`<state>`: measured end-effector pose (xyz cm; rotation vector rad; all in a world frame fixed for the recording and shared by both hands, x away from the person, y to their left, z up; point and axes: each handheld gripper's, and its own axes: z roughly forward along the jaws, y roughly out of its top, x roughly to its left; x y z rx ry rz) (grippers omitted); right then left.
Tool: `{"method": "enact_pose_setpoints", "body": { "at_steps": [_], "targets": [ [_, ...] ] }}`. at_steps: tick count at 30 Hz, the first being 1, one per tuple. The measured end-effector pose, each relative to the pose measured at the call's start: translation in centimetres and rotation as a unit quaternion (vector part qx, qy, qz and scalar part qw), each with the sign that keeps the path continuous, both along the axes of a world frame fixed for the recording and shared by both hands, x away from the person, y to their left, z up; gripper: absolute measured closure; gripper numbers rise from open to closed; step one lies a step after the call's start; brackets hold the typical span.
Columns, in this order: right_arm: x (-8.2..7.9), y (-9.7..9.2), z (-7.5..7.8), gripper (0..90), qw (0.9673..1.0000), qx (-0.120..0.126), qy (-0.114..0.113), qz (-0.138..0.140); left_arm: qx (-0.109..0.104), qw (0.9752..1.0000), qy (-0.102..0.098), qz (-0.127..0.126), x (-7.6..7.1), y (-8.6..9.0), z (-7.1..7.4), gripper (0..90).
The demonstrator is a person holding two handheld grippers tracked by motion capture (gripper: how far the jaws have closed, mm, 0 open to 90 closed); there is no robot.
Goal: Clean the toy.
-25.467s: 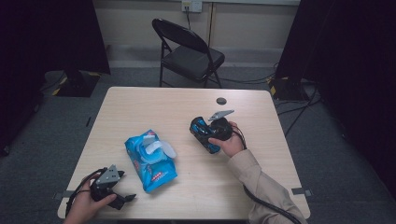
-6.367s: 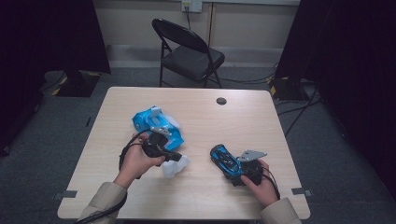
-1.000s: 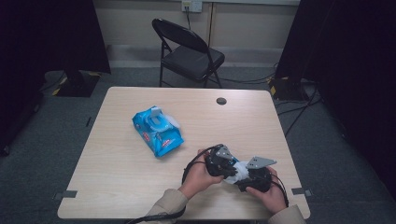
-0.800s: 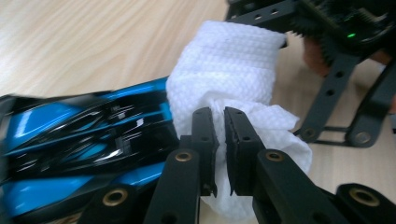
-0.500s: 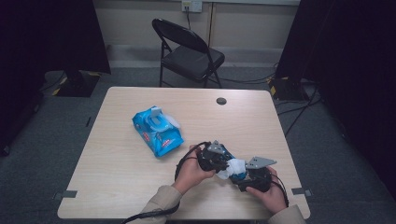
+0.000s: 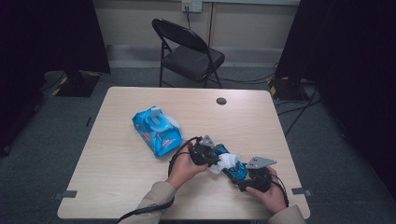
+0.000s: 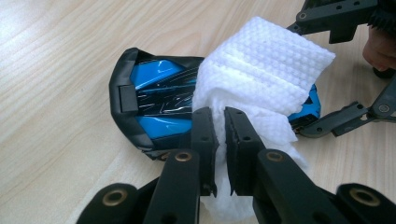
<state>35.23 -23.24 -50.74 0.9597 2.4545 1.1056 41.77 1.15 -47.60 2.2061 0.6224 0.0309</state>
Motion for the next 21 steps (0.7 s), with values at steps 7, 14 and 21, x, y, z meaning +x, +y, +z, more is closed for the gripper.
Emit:
{"method": "enact_pose_setpoints", "body": {
  "at_steps": [7, 14, 21],
  "targets": [
    [0.0, 0.0, 0.0, 24.6, 1.0000, 0.000, 0.000, 0.000, 0.007, 0.9997, -0.004, 0.024, 0.6, 1.1, 0.2, 83.2],
    [0.0, 0.0, 0.0, 24.6, 1.0000, 0.000, 0.000, 0.000, 0.001, 0.9996, 0.004, 0.028, 1.0, 1.5, 0.2, 83.4],
    [0.0, 0.0, 0.0, 24.6, 1.0000, 0.000, 0.000, 0.000, -0.004, 0.9993, 0.005, 0.037, 1.0, 2.1, 0.5, 83.5]
  ]
}}
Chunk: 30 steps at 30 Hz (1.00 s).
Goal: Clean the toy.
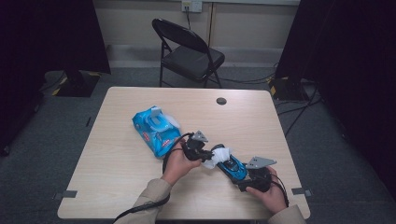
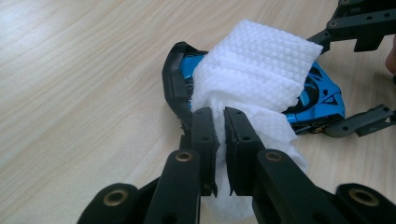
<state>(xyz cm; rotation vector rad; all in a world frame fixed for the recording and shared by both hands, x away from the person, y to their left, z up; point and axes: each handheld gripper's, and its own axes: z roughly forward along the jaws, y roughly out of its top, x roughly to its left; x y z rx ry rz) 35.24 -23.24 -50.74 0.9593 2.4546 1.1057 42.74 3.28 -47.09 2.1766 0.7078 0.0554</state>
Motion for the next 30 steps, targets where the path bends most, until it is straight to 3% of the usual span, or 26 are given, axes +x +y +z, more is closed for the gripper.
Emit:
{"method": "enact_pose_setpoints", "body": {
  "at_steps": [7, 13, 24, 30],
  "targets": [
    [0.0, 0.0, 0.0, 24.6, 1.0000, 0.000, 0.000, 0.000, -0.019, 0.9996, -0.016, -0.012, -0.9, -0.4, 1.6, 83.9],
    [0.0, 0.0, 0.0, 24.6, 1.0000, 0.000, 0.000, 0.000, -0.035, 0.9982, -0.025, -0.041, -1.8, -2.3, 2.6, 83.9],
    [0.0, 0.0, 0.0, 24.6, 1.0000, 0.000, 0.000, 0.000, -0.024, 0.9950, -0.009, -0.097, -3.6, -6.9, 0.8, 83.8],
    [0.0, 0.0, 0.0, 24.6, 1.0000, 0.000, 0.000, 0.000, -0.004, 0.9945, -0.009, -0.104, -3.8, -8.4, -0.4, 83.7]
  ]
}}
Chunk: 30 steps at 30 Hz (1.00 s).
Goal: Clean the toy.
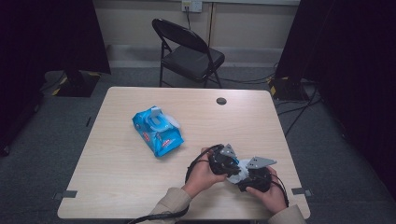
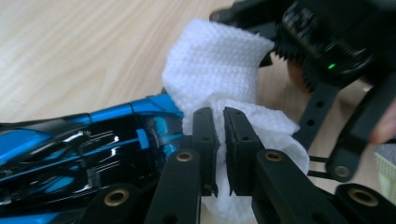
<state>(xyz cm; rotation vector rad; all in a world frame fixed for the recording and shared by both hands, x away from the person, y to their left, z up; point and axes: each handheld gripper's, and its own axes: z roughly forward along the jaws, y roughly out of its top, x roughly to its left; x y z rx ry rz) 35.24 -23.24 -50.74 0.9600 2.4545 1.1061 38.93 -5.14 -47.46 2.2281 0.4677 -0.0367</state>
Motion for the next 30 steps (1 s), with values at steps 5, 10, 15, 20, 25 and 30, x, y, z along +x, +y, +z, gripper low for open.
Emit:
{"method": "enact_pose_setpoints", "body": {
  "at_steps": [5, 10, 15, 20, 25, 30],
  "targets": [
    [0.0, 0.0, 0.0, 24.6, 1.0000, 0.000, 0.000, 0.000, -0.004, 1.0000, 0.003, 0.006, 0.2, 0.0, -0.4, 83.5],
    [0.0, 0.0, 0.0, 24.6, 1.0000, 0.000, 0.000, 0.000, -0.007, 0.9998, 0.000, 0.018, 0.7, 0.4, -0.1, 83.5],
    [0.0, 0.0, 0.0, 24.6, 1.0000, 0.000, 0.000, 0.000, -0.004, 0.9995, -0.002, 0.031, 1.7, 1.2, 0.3, 83.6],
    [0.0, 0.0, 0.0, 24.6, 1.0000, 0.000, 0.000, 0.001, -0.010, 0.9993, 0.003, 0.035, 2.2, 1.7, 0.4, 83.5],
    [0.0, 0.0, 0.0, 24.6, 1.0000, 0.000, 0.000, 0.000, -0.012, 0.9994, 0.006, 0.033, 2.4, 1.9, 0.5, 83.4],
    [0.0, 0.0, 0.0, 24.6, 1.0000, 0.000, 0.000, 0.000, -0.012, 0.9993, 0.004, 0.036, 2.5, 2.2, 0.6, 83.4]
  ]
}}
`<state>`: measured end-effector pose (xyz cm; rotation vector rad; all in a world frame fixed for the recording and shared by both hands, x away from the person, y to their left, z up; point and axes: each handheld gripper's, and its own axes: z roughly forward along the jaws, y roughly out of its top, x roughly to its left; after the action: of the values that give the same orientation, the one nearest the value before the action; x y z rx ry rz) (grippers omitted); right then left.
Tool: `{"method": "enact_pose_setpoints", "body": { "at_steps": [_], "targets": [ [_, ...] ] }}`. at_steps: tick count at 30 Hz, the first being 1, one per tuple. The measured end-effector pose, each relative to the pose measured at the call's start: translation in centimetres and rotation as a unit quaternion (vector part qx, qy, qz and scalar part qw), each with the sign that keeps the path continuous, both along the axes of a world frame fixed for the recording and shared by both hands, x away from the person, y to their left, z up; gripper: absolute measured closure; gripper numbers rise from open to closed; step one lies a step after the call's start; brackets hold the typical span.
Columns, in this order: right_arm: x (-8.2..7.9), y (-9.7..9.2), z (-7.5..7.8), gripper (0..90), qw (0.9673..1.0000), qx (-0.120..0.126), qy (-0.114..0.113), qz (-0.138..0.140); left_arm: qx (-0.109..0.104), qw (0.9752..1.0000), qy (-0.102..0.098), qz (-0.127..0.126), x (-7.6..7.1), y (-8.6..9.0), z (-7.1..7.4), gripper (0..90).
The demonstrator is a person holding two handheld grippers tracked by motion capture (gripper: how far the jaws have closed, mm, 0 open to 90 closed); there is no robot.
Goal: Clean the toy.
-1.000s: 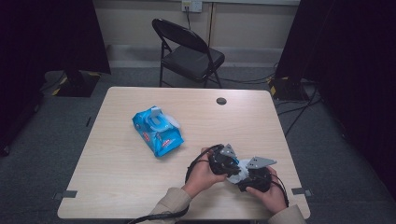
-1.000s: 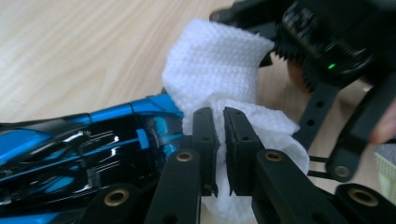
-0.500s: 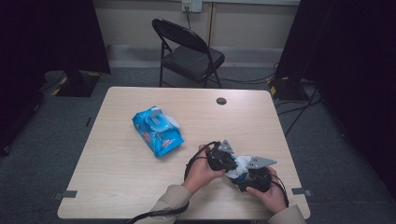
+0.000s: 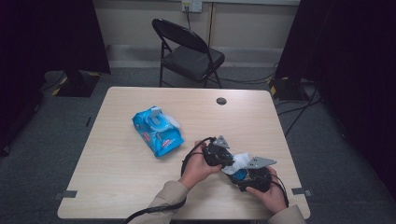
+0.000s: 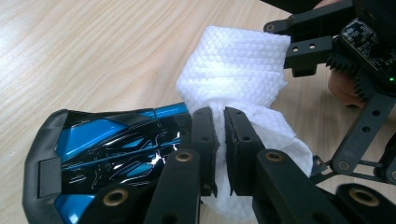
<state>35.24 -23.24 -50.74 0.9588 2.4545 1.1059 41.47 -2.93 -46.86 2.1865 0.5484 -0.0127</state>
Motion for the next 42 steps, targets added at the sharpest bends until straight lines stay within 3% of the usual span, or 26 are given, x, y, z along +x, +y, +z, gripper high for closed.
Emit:
{"method": "enact_pose_setpoints", "body": {
  "at_steps": [4, 10, 28, 35, 37, 42],
  "targets": [
    [0.0, 0.0, 0.0, 24.7, 1.0000, 0.000, 0.000, 0.000, 0.003, 0.9999, -0.003, 0.013, 0.4, 0.6, 0.2, 83.4],
    [0.0, 0.0, 0.0, 24.6, 1.0000, 0.000, 0.000, 0.000, 0.001, 0.9991, 0.007, 0.042, 1.6, 2.0, 0.0, 83.4],
    [0.0, 0.0, 0.0, 24.6, 1.0000, 0.000, 0.000, 0.000, 0.000, 0.9965, 0.007, 0.084, 3.1, 4.2, -0.4, 83.2],
    [0.0, 0.0, 0.0, 24.6, 1.0000, 0.000, 0.000, 0.000, 0.006, 0.9962, 0.003, 0.087, 2.9, 4.3, 0.0, 83.4],
    [0.0, 0.0, 0.0, 24.6, 1.0000, 0.000, 0.000, 0.000, -0.001, 0.9966, 0.003, 0.083, 2.7, 4.2, 0.3, 83.6],
    [0.0, 0.0, 0.0, 24.6, 1.0000, 0.000, 0.000, 0.000, -0.021, 0.9984, -0.006, 0.051, 1.4, 3.2, 1.8, 83.7]
  ]
}}
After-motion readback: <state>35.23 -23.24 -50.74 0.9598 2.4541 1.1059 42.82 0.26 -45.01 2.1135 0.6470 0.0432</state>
